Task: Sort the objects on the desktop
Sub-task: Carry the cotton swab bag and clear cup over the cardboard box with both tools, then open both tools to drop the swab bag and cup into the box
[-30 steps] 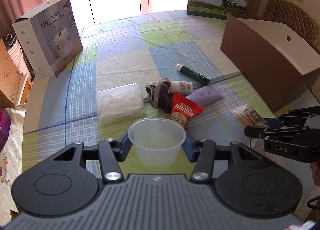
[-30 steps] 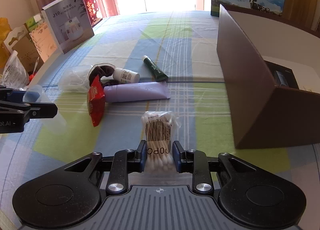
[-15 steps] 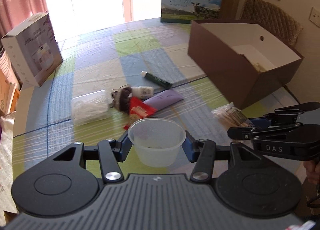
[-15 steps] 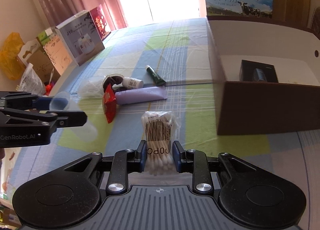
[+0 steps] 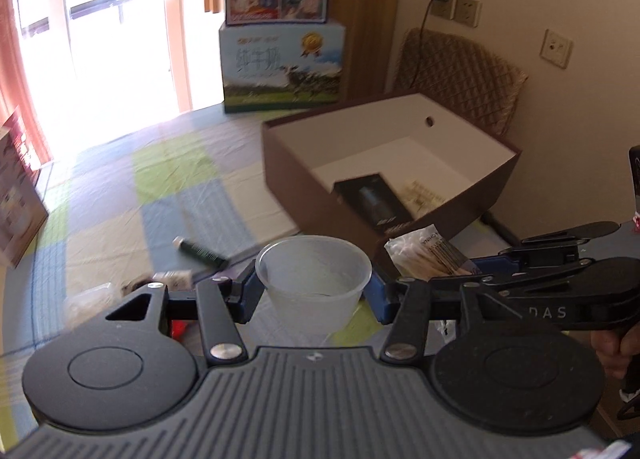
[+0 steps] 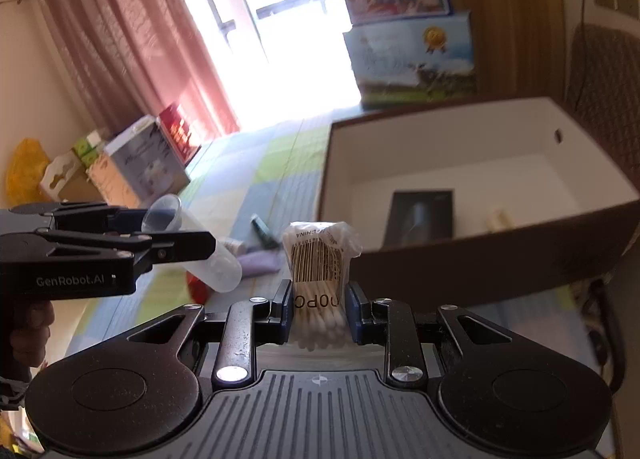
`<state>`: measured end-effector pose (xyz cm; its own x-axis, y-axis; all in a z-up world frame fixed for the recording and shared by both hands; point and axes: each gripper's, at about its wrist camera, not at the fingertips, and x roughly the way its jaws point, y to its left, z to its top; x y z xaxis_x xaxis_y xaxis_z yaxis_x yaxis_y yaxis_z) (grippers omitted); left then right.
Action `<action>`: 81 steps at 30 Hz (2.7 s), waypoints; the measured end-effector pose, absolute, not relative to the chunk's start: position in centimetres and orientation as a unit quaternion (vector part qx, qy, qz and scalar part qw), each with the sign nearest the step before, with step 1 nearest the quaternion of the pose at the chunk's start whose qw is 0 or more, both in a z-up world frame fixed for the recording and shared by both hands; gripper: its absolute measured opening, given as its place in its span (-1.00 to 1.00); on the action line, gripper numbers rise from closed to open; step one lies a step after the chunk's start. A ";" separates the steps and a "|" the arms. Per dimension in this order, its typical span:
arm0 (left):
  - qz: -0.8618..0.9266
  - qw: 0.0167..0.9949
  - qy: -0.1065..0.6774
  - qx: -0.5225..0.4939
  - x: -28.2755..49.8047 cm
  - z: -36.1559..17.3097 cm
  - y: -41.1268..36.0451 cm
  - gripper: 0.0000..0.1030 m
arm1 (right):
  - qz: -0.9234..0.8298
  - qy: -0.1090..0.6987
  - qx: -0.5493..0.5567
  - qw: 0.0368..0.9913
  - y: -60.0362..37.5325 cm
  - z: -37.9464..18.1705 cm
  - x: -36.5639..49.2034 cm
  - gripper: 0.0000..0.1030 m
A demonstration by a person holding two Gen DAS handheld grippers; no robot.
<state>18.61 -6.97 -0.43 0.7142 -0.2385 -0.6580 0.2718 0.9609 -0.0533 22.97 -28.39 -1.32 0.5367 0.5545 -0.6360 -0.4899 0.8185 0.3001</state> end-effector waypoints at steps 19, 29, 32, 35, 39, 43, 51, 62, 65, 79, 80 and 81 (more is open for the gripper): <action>-0.202 0.921 0.333 0.024 31.4 0.9 -20.4 -0.06 | 0.229 0.359 -0.001 0.905 -39.9 -0.5 37.2 -0.52; -0.212 0.896 0.390 0.026 37.2 -2.8 -24.3 -0.06 | 0.235 0.408 -0.063 0.880 -40.3 -3.9 42.6 -0.52; -0.213 0.883 0.417 0.027 38.2 -4.3 -25.1 -0.06 | 0.240 0.427 -0.081 0.868 -40.3 -4.9 43.5 -0.52; -0.215 0.866 0.452 0.020 39.0 -5.6 -25.5 -0.06 | 0.244 0.443 -0.094 0.857 -40.2 -5.6 44.1 -0.52; -0.208 0.846 0.490 0.010 39.8 -7.1 -25.8 -0.06 | 0.247 0.461 -0.100 0.847 -40.3 -6.1 44.7 -0.52; -0.201 0.836 0.511 0.013 40.1 -8.1 -26.0 -0.06 | 0.247 0.472 -0.106 0.840 -40.2 -6.4 45.2 -0.52; -0.187 0.824 0.535 0.003 40.6 -8.7 -25.4 0.17 | 0.250 0.499 -0.109 0.822 -39.9 -7.1 46.5 -0.51; -0.160 0.838 0.521 -0.008 41.2 -7.0 -23.8 0.59 | 0.266 0.500 -0.108 0.817 -39.1 -6.9 46.9 -0.08; -0.152 0.842 0.518 -0.010 41.2 -6.8 -23.3 0.62 | 0.270 0.494 -0.112 0.819 -38.8 -6.7 46.6 0.19; -0.132 0.853 0.505 -0.009 40.1 -5.8 -21.8 0.76 | 0.291 0.470 -0.113 0.826 -38.0 -5.2 44.7 0.91; -0.129 0.855 0.503 -0.010 39.9 -5.6 -21.6 0.76 | 0.292 0.468 -0.112 0.827 -38.0 -5.0 44.5 0.92; -0.127 0.856 0.500 -0.010 39.8 -5.5 -21.5 0.76 | 0.292 0.467 -0.111 0.827 -37.9 -4.9 44.3 0.96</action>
